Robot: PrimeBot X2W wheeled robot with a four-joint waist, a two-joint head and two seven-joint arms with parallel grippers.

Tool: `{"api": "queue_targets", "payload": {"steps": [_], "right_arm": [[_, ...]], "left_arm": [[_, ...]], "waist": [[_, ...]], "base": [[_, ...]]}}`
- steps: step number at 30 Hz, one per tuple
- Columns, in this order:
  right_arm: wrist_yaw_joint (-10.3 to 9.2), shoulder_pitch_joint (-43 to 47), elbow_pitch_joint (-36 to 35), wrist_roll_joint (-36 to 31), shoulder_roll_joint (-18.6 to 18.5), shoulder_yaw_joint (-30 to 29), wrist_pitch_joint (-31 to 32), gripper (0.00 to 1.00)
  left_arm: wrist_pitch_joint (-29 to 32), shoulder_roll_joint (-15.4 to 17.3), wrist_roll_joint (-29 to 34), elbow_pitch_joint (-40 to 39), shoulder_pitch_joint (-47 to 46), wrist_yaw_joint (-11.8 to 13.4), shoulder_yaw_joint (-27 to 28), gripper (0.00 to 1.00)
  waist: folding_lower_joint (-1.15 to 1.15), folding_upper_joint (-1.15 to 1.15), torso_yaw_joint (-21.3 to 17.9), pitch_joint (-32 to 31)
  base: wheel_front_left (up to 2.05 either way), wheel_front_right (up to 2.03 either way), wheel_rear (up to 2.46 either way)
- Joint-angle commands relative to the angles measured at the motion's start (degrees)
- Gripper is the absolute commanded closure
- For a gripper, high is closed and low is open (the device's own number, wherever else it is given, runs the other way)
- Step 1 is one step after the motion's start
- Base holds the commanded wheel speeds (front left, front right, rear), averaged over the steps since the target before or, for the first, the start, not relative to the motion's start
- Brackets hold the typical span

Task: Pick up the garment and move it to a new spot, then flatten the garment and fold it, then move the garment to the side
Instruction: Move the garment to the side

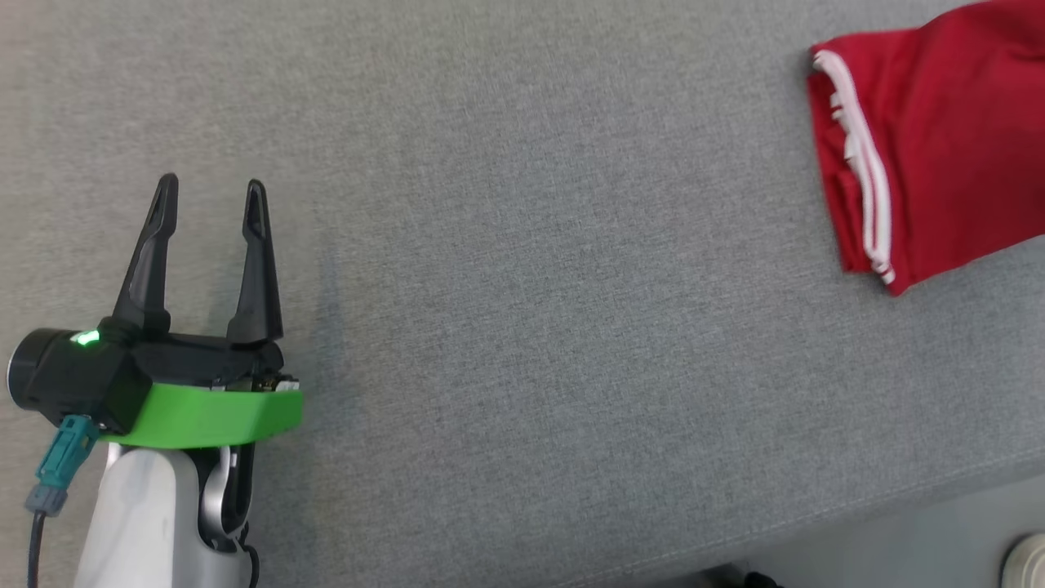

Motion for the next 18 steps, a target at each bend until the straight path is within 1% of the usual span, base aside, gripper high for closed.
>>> {"api": "queue_targets", "payload": {"steps": [1, 5, 10, 11, 12, 18], "right_arm": [[-0.12, -1.0, 0.5, -0.7, -0.6, -0.9, -1.0, 1.0], [-0.12, -1.3, 1.3, -2.2, -1.6, -3.6, -2.5, 1.0], [-0.13, -1.0, 2.8, -4.7, -1.6, -7.2, -3.9, 1.0], [-0.13, -0.9, 3.2, -5.3, -1.4, -8.1, -4.0, 0.62], [-0.12, -0.7, 3.7, -6.1, -1.0, -9.3, -4.0, 0.0], [-0.12, 1.0, 5.0, -8.9, 1.5, -14.3, -4.4, 0.0]], "left_arm": [[0.0, 0.6, 0.1, -0.4, -1.4, -0.3, -0.1, 0.0], [0.0, 1.1, -0.2, -0.8, -2.4, -0.3, -0.7, 0.0], [0.0, 1.0, -0.3, -1.0, -3.3, -0.3, -1.2, 0.0], [0.0, 0.9, -0.3, -1.0, -3.4, -0.3, -1.1, 0.0], [0.0, 0.7, -0.3, -1.0, -3.5, -0.3, -1.0, 0.0], [0.0, -0.2, -0.6, 0.1, -2.5, -0.3, -0.8, 0.0]], "waist": [[0.0, 0.0, -2.0, 4.8], [0.0, 0.0, -1.3, 6.7], [0.0, 0.0, 0.2, 7.8], [0.0, 0.0, 0.4, 7.7], [0.0, 0.0, 0.7, 7.6], [0.0, 0.0, 2.2, 4.8]], "base": [[0.0, 0.0, 0.0], [0.0, 0.0, 0.0], [0.0, 0.0, 0.0], [0.0, 0.0, 0.0], [0.0, 0.0, 0.0], [0.0, 0.0, 0.0]]}}
